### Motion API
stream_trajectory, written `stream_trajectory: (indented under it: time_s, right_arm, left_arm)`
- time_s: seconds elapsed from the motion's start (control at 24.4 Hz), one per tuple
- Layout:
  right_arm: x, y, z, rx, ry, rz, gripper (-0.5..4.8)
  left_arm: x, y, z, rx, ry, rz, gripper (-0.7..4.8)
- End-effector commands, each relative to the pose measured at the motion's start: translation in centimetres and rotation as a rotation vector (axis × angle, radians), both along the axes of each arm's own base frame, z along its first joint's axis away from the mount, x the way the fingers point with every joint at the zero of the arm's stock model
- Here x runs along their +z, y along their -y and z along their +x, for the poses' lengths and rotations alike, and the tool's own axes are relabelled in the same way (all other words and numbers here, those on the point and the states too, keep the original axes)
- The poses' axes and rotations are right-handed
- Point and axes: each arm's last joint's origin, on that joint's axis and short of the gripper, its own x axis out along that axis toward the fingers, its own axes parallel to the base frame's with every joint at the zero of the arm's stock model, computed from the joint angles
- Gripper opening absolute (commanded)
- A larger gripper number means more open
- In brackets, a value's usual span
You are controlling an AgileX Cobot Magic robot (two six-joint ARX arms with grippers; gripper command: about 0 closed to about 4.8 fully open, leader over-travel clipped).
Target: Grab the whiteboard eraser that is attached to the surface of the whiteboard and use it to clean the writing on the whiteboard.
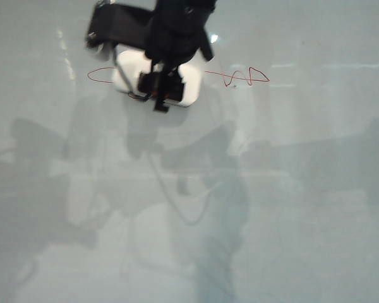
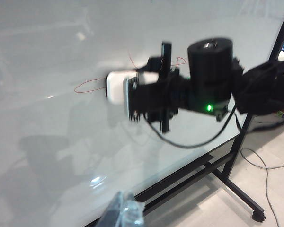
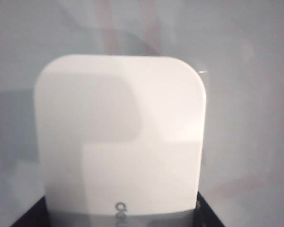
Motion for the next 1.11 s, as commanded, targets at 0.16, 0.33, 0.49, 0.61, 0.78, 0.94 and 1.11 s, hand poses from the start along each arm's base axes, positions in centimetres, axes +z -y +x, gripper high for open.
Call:
stream_trajectory:
  time_s: [0.16,0.33,0.49,0.61,0.78,0.94,1.11]
  right_arm:
    - [0.7,-1.8,-1.1,0.062,0.048,0.038,1.96]
    - [1.7,-2.2,-1.3,0.061,0.077,0.007,1.97]
    - [3.6,-2.8,-1.2,0.097,0.092,-0.012,1.97]
    - [5.0,-3.2,-1.3,0.12,0.109,-0.006,1.97]
    - [5.5,-3.3,-1.3,0.114,0.104,-0.013,1.97]
    - [4.8,-3.8,-1.5,0.122,0.084,-0.038,1.97]
    - [2.5,-4.7,-1.0,0.096,0.047,-0.101,1.97]
  left_arm:
    - [0.2,0.0,0.0,0.001,0.013,-0.004,-0.05]
    - [0.2,0.0,0.0,0.001,0.013,-0.004,-0.05]
    - [0.2,0.0,0.0,0.001,0.013,-0.004,-0.05]
    - [0.2,0.0,0.0,0.001,0.013,-0.004,-0.05]
    - [0.1,0.0,0.0,0.001,0.013,-0.004,-0.05]
    - [0.1,0.0,0.0,0.001,0.013,-0.004,-0.05]
    - [0.1,0.0,0.0,0.001,0.013,-0.004,-0.05]
